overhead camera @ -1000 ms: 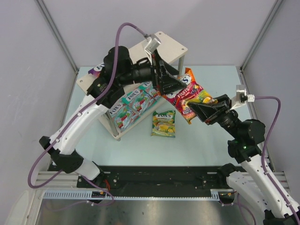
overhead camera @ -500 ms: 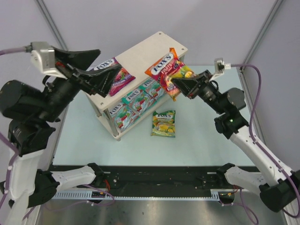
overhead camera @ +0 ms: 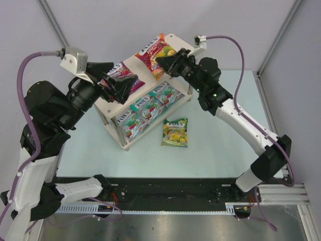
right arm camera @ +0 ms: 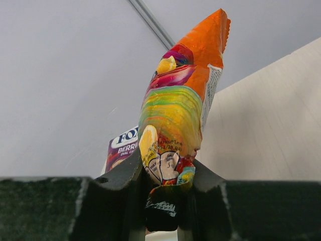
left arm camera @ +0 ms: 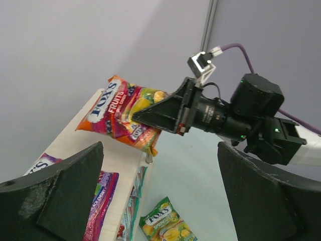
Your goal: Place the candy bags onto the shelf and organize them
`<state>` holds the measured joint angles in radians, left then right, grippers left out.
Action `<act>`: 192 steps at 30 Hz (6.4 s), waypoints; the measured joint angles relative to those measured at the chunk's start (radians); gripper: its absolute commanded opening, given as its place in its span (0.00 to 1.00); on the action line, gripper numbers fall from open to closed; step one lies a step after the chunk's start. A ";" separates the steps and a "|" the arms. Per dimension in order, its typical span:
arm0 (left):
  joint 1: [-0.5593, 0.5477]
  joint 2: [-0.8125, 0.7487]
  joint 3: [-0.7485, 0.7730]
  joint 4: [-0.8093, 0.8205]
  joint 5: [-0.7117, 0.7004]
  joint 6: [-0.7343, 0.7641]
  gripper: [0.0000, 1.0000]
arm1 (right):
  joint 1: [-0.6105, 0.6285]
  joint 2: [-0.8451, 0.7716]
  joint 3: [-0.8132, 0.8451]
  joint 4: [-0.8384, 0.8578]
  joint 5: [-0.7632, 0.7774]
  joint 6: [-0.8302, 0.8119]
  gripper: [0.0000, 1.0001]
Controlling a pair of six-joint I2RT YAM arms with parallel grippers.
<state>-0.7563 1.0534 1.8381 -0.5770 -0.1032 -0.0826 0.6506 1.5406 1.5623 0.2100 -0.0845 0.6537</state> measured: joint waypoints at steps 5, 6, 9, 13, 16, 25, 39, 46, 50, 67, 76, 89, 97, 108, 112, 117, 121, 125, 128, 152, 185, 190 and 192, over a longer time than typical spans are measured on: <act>0.000 -0.020 0.000 -0.011 -0.015 0.010 1.00 | 0.045 0.138 0.145 -0.066 0.041 -0.008 0.13; 0.000 -0.025 0.000 -0.012 -0.018 0.012 1.00 | 0.051 0.164 0.171 -0.084 0.047 -0.012 0.13; 0.000 -0.036 0.000 -0.013 -0.027 0.014 1.00 | 0.066 0.206 0.198 -0.102 0.056 -0.021 0.13; 0.000 -0.049 0.000 -0.014 -0.034 0.016 1.00 | 0.075 0.231 0.200 -0.133 0.061 -0.027 0.13; 0.000 -0.056 -0.004 -0.013 -0.037 0.016 1.00 | 0.075 0.239 0.200 -0.133 0.072 -0.026 0.14; 0.000 -0.061 -0.029 -0.016 -0.048 0.020 1.00 | 0.074 0.278 0.248 -0.138 0.085 -0.032 0.42; 0.000 -0.081 -0.043 -0.017 -0.051 0.022 1.00 | 0.057 0.346 0.363 -0.212 0.006 -0.042 0.61; 0.000 -0.089 -0.043 -0.016 -0.050 0.022 1.00 | 0.026 0.329 0.364 -0.266 -0.010 -0.056 0.74; 0.000 -0.089 -0.047 -0.015 -0.049 0.021 1.00 | -0.013 0.286 0.335 -0.302 -0.007 -0.066 0.77; 0.000 -0.098 -0.099 0.000 -0.048 0.019 1.00 | -0.168 -0.253 -0.207 -0.341 0.098 -0.139 0.80; 0.000 -0.092 -0.142 0.017 -0.031 0.011 1.00 | -0.124 -0.433 -0.809 -0.152 0.107 -0.019 0.83; 0.000 -0.119 -0.157 0.021 -0.017 0.012 1.00 | -0.057 -0.153 -1.040 0.097 0.166 0.091 0.81; 0.000 -0.125 -0.158 0.022 -0.017 0.013 1.00 | -0.030 -0.009 -1.037 0.215 0.137 0.140 0.63; 0.000 -0.129 -0.170 0.021 -0.017 0.013 1.00 | -0.008 0.006 -1.037 0.231 0.121 0.159 0.00; 0.000 -0.128 -0.170 0.022 -0.016 0.013 1.00 | -0.027 -0.086 -1.039 0.170 0.103 0.121 0.00; 0.000 -0.098 -0.152 0.018 0.006 0.013 1.00 | -0.084 -0.373 -1.042 0.048 0.021 -0.021 0.00; 0.000 -0.035 -0.108 0.019 0.046 0.015 1.00 | -0.125 -0.663 -1.019 -0.045 -0.093 -0.163 0.00; 0.000 0.022 -0.073 0.020 0.121 0.034 1.00 | -0.161 -0.823 -0.938 -0.147 -0.258 -0.269 0.00; 0.001 0.085 -0.019 -0.002 0.228 0.065 1.00 | -0.180 -0.855 -0.846 -0.226 -0.390 -0.323 0.00; 0.007 0.296 0.073 -0.279 0.879 0.225 1.00 | -0.189 -0.892 -0.603 -0.280 -0.828 -0.314 0.00; -0.040 0.324 -0.045 -0.160 0.940 0.099 0.00 | -0.193 -0.925 -0.598 -0.334 -0.627 -0.389 0.95; -0.021 0.274 -0.137 0.064 0.948 -0.069 0.00 | -0.193 -0.958 -0.599 -0.340 -0.547 -0.395 0.97; -0.017 0.256 -0.165 0.163 0.959 -0.143 0.00 | -0.193 -0.959 -0.603 -0.323 -0.539 -0.379 0.99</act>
<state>-0.7734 1.3094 1.6730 -0.4145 0.8558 -0.2260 0.4580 0.5812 0.9592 -0.1135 -0.6231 0.2745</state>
